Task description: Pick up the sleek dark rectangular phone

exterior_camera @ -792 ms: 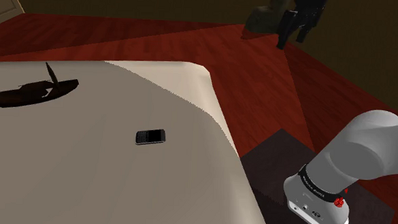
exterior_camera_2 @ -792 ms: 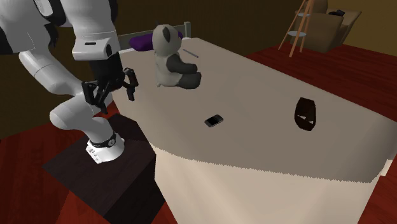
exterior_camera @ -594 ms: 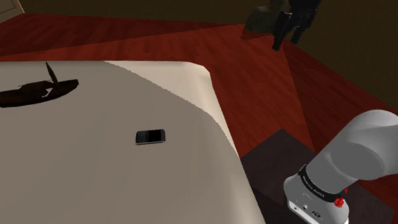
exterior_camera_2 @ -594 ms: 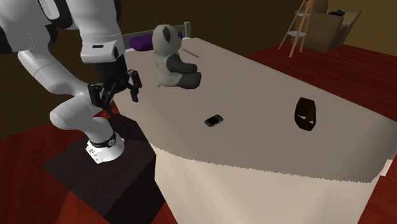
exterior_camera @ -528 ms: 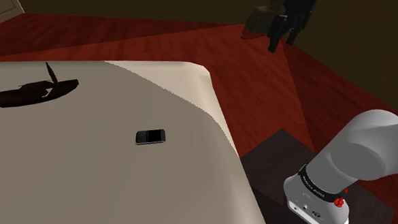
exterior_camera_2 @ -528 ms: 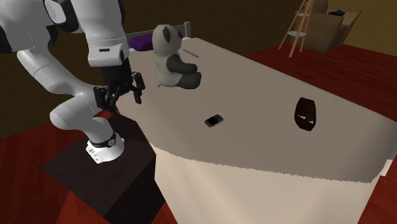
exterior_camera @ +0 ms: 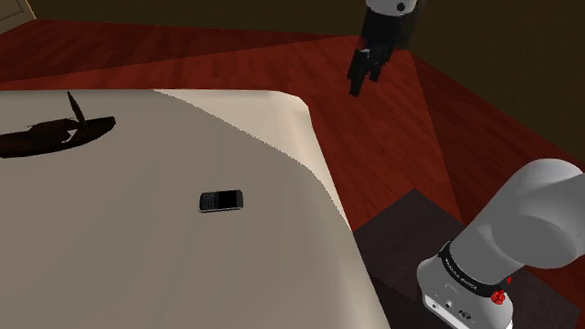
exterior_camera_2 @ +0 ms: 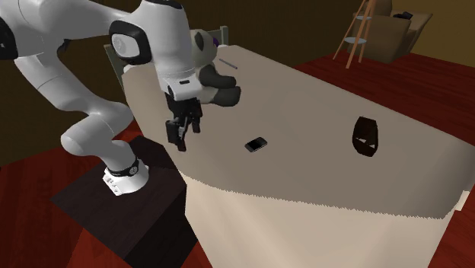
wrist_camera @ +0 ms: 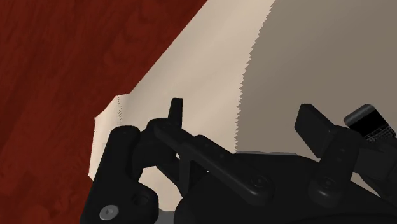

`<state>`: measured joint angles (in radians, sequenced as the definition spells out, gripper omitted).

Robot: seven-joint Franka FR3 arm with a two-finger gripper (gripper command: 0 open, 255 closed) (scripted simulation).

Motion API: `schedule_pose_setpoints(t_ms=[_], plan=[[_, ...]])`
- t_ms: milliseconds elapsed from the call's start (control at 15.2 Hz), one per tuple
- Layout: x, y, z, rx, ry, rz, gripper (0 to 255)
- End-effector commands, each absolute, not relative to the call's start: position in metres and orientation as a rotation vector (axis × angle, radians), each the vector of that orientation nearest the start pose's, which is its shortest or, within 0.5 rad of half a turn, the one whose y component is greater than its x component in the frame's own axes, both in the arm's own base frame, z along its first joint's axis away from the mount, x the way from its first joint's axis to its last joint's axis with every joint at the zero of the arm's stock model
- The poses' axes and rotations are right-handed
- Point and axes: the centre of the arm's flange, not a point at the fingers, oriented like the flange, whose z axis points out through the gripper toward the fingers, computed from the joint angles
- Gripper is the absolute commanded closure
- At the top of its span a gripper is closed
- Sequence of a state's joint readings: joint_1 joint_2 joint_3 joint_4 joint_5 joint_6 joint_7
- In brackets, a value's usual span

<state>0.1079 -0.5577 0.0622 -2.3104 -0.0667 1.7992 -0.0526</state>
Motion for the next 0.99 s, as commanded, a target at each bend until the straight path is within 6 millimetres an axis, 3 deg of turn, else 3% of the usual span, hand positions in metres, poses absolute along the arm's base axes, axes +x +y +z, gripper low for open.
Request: schedule_pose_setpoints(t_ms=[0, 462, 924], plan=[[0.399, 0.076, 0.539, -3.198, -0.471, -0.085, 0], [0.440, 0.138, 0.489, -3.115, -0.815, -0.088, 0], [0.466, 0.208, 0.440, -2.995, -1.146, -0.089, 0]])
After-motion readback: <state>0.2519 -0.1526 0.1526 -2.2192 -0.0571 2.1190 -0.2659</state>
